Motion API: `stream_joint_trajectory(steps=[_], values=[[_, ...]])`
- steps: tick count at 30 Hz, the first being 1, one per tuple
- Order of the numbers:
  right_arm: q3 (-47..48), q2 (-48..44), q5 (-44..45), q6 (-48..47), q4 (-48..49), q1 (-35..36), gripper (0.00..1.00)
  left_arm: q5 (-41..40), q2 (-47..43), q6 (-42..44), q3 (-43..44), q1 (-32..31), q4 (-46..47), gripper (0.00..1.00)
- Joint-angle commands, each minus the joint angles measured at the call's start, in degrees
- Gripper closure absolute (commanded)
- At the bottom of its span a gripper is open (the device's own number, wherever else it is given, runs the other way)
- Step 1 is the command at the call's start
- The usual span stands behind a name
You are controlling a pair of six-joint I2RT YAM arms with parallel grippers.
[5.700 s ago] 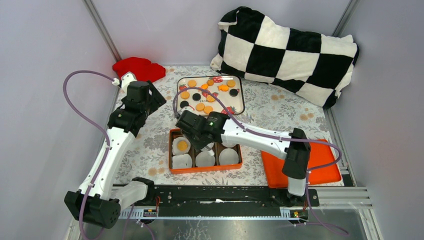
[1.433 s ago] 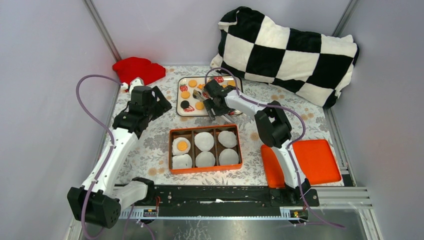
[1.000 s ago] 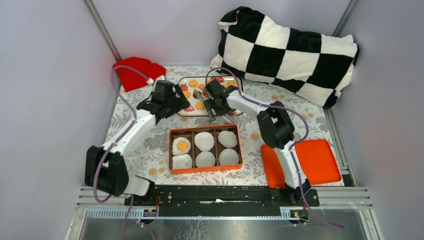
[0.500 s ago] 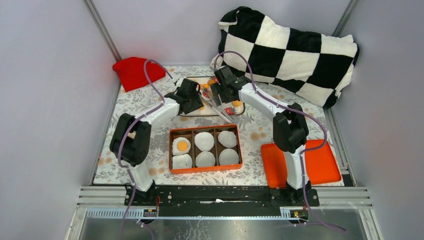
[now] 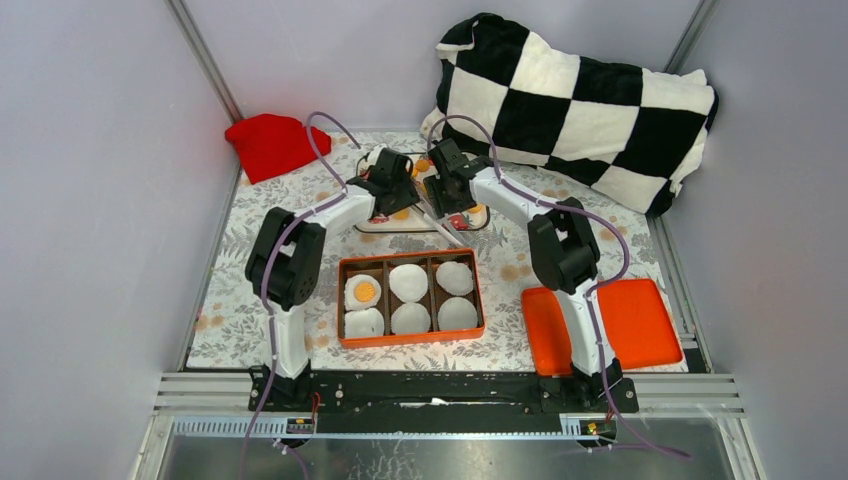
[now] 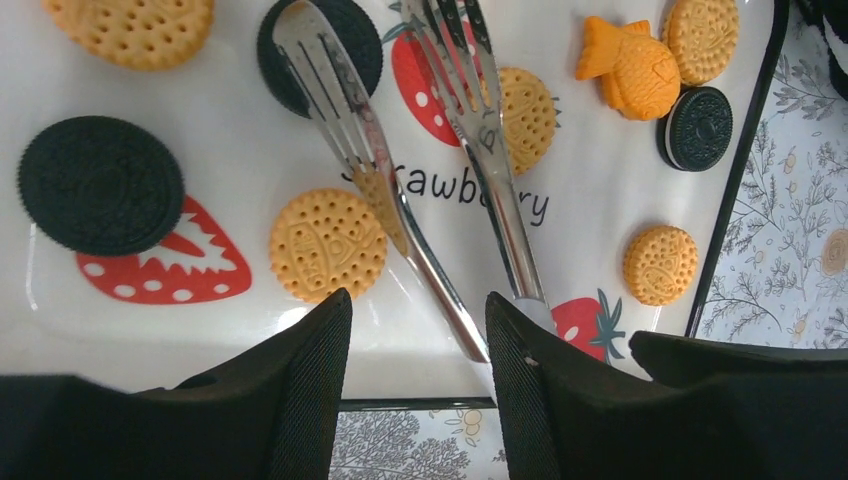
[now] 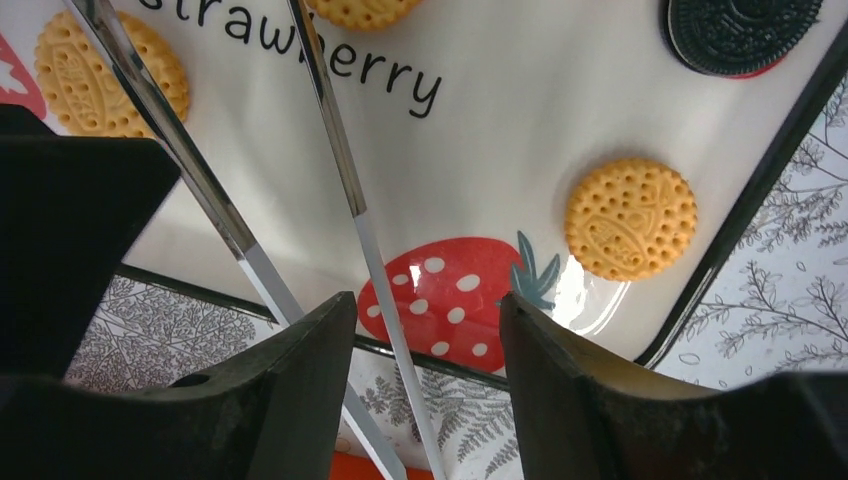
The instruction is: Pack the cookies
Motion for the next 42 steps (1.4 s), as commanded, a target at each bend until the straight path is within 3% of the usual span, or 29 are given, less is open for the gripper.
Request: stream_joint_trajectory(steps=[1, 13, 19, 24, 29, 42], values=[[3.5, 1.2, -3.0, 0.3, -0.1, -0.7, 0.4, 1.2, 2.8, -0.2, 2.0, -0.7, 3.3, 0.43], [5.6, 4.3, -6.7, 0.3, -1.2, -1.1, 0.62, 3.9, 7.2, -0.7, 2.0, -1.6, 4.5, 0.48], [5.9, 4.9, -6.7, 0.6, -1.4, -1.0, 0.79, 5.0, 6.6, -0.6, 1.5, -2.1, 4.3, 0.63], [6.3, 4.8, -6.0, 1.5, -1.7, -1.1, 1.0, 6.1, 4.5, -0.7, -0.2, -2.4, 2.6, 0.86], [6.3, 4.3, -3.7, 3.3, -2.0, -1.6, 1.0, 5.1, -0.9, -0.4, -3.8, -2.5, 0.2, 0.98], [5.9, 2.0, 0.3, 6.0, -4.0, -8.5, 1.0, 1.2, -8.0, 0.4, -11.0, -1.9, -1.3, 0.99]])
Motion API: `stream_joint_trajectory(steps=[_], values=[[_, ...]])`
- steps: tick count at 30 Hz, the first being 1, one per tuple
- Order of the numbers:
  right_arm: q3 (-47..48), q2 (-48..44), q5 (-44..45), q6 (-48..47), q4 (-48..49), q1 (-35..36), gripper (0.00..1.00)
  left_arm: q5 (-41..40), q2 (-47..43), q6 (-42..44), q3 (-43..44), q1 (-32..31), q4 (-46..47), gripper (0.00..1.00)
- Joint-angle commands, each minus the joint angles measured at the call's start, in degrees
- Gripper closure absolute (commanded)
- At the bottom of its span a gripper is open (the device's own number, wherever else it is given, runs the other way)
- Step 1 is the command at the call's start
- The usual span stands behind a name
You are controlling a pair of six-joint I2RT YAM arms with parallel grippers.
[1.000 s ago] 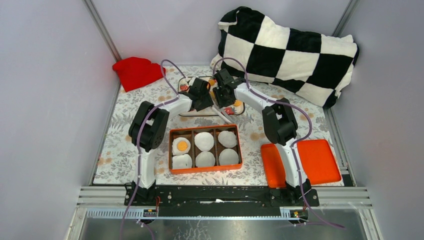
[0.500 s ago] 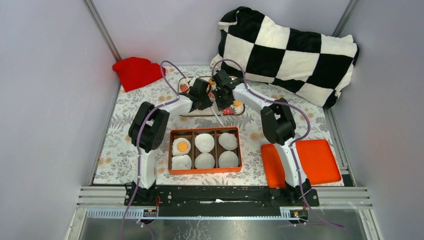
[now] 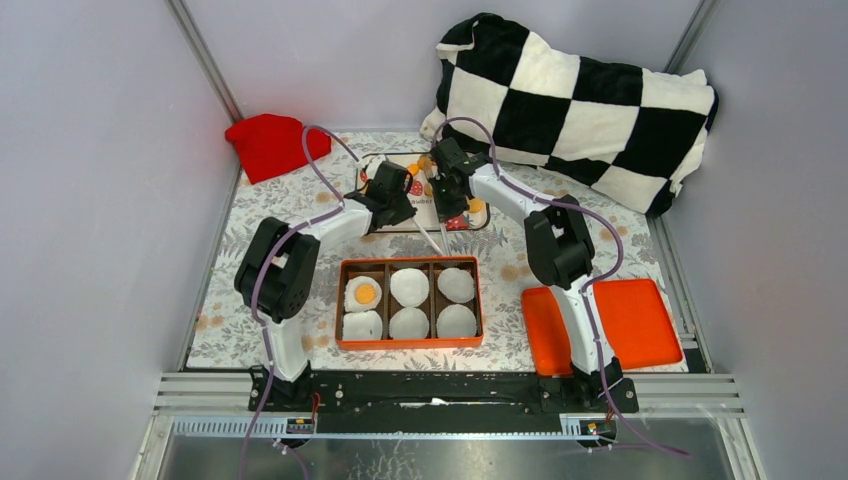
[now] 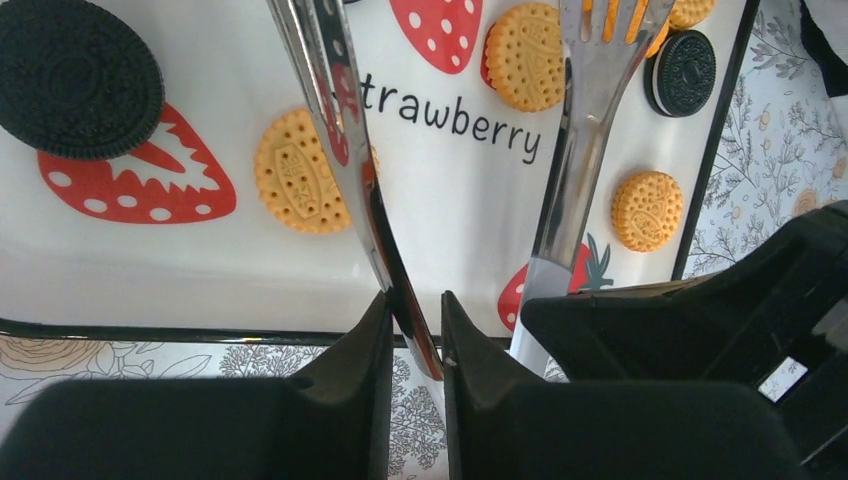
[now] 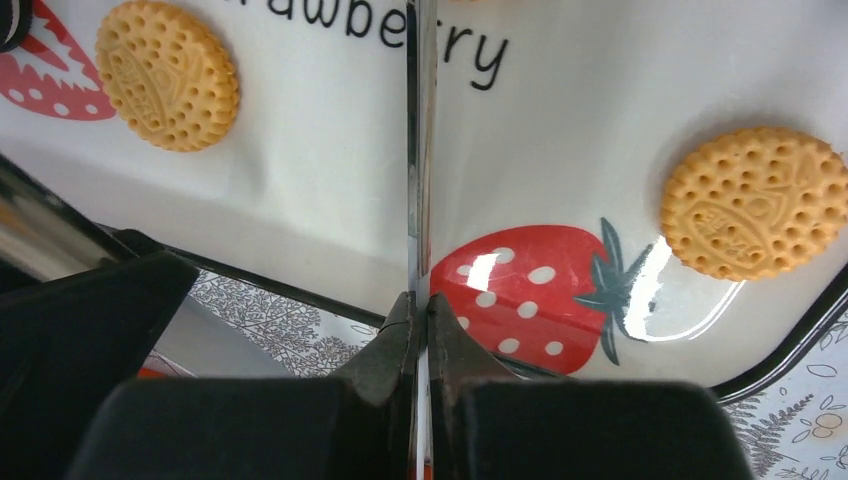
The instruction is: Pack the cookies
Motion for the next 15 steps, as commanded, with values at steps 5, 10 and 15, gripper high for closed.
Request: stream_joint_trajectory(steps=[5, 10, 15], values=[[2.5, -2.1, 10.6, -1.6, -0.8, -9.2, 1.0, -2.1, -3.4, 4.7, -2.7, 1.2, -7.4, 0.99], [3.6, -2.0, 8.2, -2.2, 0.0, -9.4, 1.0, -1.0, -3.7, 4.5, -3.6, 2.1, -5.1, 0.99], [7.3, -1.7, 4.9, -2.6, 0.8, -9.4, 1.0, 3.4, -1.5, 5.4, 0.8, 1.7, -1.6, 0.91]])
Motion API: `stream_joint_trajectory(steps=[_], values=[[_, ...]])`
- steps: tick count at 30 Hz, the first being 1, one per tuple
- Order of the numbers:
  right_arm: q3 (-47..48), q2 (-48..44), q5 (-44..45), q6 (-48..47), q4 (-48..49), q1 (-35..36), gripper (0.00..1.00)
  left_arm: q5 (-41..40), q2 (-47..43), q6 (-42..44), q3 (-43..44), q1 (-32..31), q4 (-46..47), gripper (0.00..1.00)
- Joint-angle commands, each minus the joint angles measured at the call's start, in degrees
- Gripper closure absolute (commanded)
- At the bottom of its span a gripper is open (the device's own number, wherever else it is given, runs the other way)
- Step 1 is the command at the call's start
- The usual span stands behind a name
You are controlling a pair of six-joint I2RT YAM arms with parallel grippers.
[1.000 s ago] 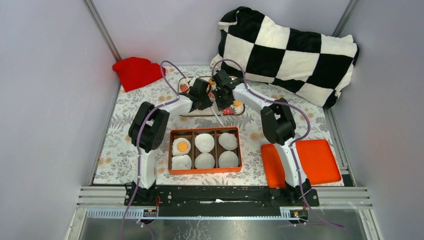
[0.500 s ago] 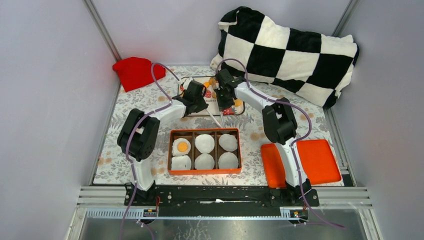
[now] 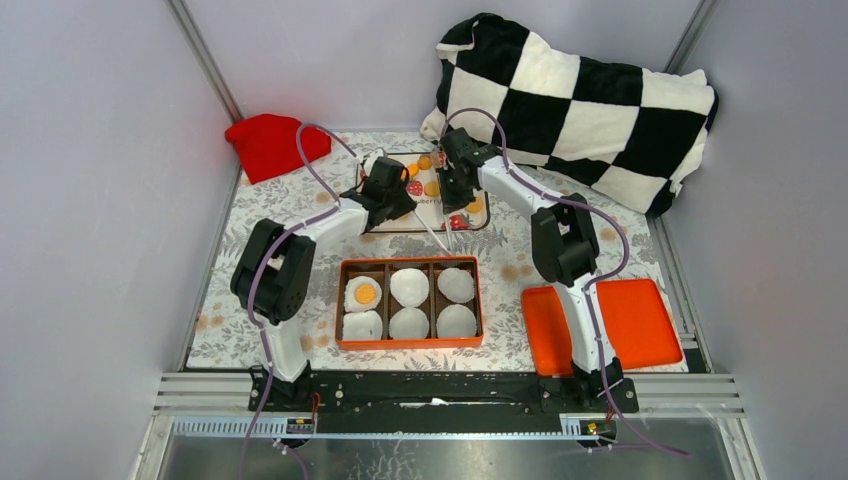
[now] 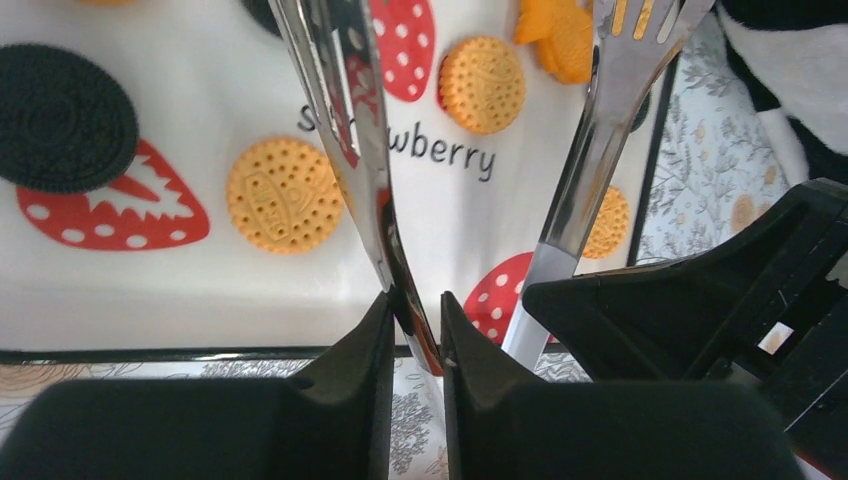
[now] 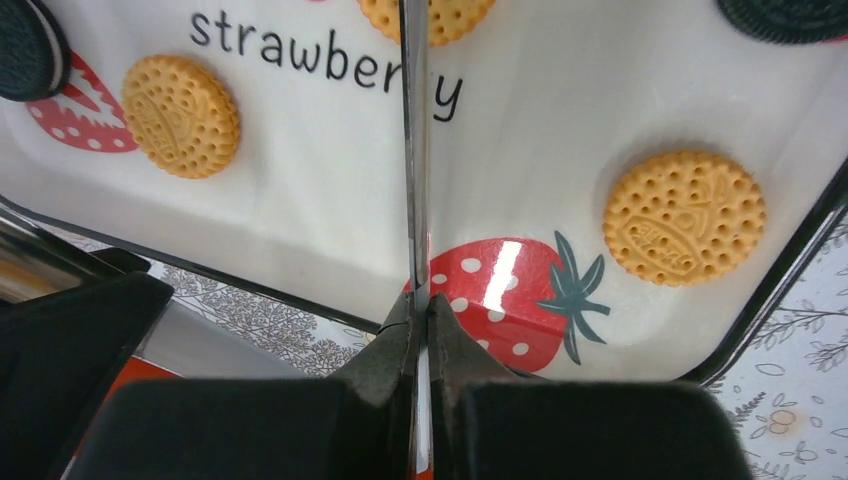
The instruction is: Pack the cookies
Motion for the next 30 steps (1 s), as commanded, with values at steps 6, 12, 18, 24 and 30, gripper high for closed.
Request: stream_joint_trajectory(steps=[6, 12, 18, 24, 30], values=[[12.2, -0.6, 6.8, -4.5, -1.2, -6.3, 1.0, 7.4, 0.2, 7.1, 6.4, 0.2, -0.9, 0.58], [11.2, -3.2, 6.8, -5.3, -3.8, -6.2, 1.0, 13.3, -1.9, 8.3, 7.5, -0.7, 1.5, 0.44], [4.3, -10.8, 11.6, -6.2, -5.4, -5.9, 1.0, 16.2, -7.2, 7.6, 5.6, -3.2, 3.0, 0.45], [-5.5, -19.8, 16.1, -5.5, -9.9, -5.5, 1.0, 11.2, -13.2, 8.7, 6.5, -6.1, -3.2, 0.88], [-19.3, -26.5, 23.0, -4.1, -12.0, -4.9, 1.0, 9.3, -17.5, 9.3, 4.5, -6.9, -6.6, 0.96]])
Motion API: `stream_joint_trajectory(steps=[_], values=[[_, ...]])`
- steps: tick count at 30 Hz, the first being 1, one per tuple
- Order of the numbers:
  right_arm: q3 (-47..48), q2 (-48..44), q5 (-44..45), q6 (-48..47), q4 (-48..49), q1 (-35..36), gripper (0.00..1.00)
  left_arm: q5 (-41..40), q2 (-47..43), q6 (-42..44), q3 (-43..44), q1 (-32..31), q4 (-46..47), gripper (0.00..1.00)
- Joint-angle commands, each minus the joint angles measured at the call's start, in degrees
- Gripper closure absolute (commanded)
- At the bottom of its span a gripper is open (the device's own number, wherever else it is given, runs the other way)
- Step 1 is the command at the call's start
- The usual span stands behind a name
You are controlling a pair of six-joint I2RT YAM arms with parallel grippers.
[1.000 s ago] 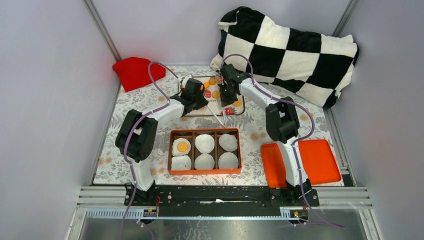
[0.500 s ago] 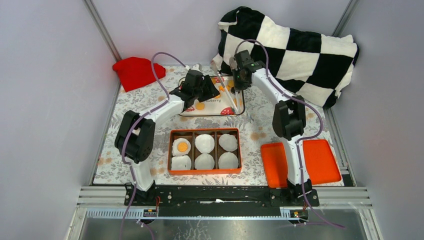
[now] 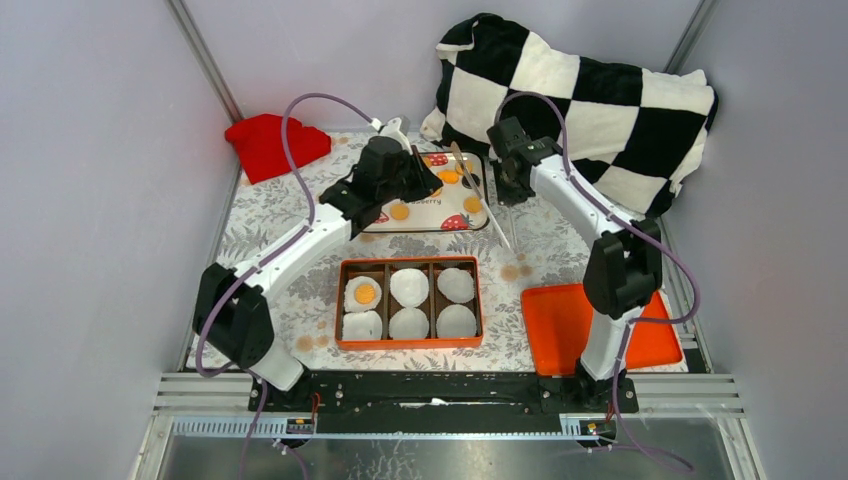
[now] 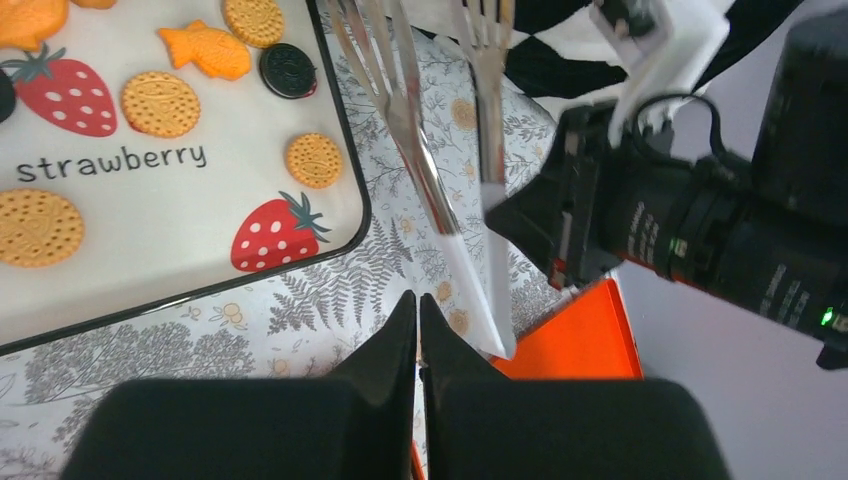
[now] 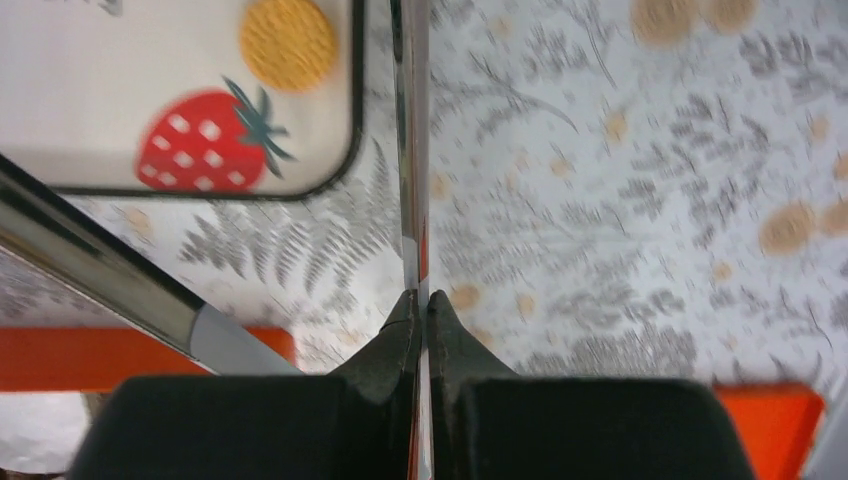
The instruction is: Pack the cookies
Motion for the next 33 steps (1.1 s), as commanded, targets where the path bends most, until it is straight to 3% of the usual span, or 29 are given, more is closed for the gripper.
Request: stream_joint_trajectory(steps=[1, 13, 23, 29, 33], values=[[-9.1, -5.0, 6.9, 1.4, -3.4, 0.5, 1.0, -2.5, -2.5, 1.3, -1.8, -0.2, -4.4, 0.96], [-21.3, -5.4, 15.7, 5.8, -6.2, 0.1, 1.0, -2.6, -4.7, 0.9, -6.0, -0.5, -4.0, 0.96], [-25.3, -3.2, 13.2, 6.7, -2.8, -4.8, 1.0, -1.7, -3.9, 0.9, -6.4, -0.6, -2.9, 0.96], [-25.5, -3.3, 12.5, 6.5, 0.0, -5.6, 0.67, -1.2, -3.1, 0.8, -6.5, -0.6, -2.8, 0.96], [-24.9, -4.4, 13.9, 7.7, -0.2, -5.6, 0.39, -1.8, -3.6, 0.9, -7.2, -0.6, -2.9, 0.96]])
